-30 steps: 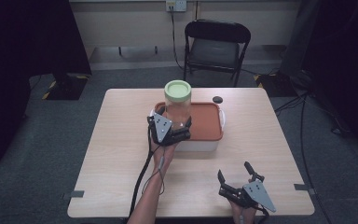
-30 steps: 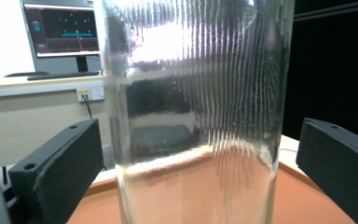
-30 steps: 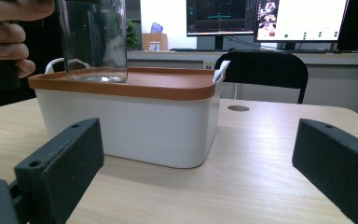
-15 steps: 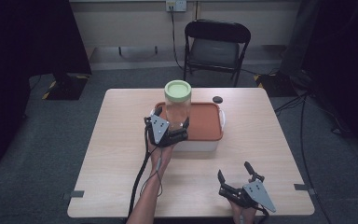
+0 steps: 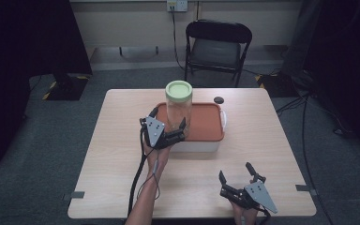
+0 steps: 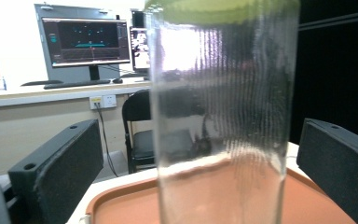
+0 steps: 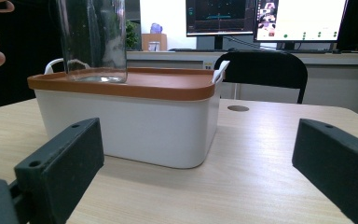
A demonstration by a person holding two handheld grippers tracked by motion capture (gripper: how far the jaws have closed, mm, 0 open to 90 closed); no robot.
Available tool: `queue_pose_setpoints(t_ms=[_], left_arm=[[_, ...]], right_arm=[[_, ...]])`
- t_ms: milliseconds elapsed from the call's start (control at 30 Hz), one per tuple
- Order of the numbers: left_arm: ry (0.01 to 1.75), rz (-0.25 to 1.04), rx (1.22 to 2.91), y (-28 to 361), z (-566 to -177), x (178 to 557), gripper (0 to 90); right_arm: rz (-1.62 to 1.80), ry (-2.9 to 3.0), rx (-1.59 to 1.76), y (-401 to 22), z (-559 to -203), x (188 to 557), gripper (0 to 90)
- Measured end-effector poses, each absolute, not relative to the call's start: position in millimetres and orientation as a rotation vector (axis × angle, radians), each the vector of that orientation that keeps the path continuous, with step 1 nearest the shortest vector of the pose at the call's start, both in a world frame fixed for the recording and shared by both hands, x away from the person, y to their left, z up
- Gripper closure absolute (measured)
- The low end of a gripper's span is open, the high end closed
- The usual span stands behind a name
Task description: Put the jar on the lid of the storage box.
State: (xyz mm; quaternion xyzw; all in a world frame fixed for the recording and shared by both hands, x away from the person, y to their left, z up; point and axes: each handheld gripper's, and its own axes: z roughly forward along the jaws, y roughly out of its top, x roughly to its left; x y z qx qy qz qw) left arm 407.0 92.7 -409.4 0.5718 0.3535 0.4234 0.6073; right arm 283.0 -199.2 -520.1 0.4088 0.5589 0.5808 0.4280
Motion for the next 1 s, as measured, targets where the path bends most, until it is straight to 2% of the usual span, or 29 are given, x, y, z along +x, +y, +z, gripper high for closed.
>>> queue_pose_setpoints(t_ms=[1000], left_arm=[[0.859,0.986,1.295,109.9,-409.5,387.4,0.0]], right_arm=[[1.451,1.398,1.019,-199.3,-520.0,283.1,1.2]])
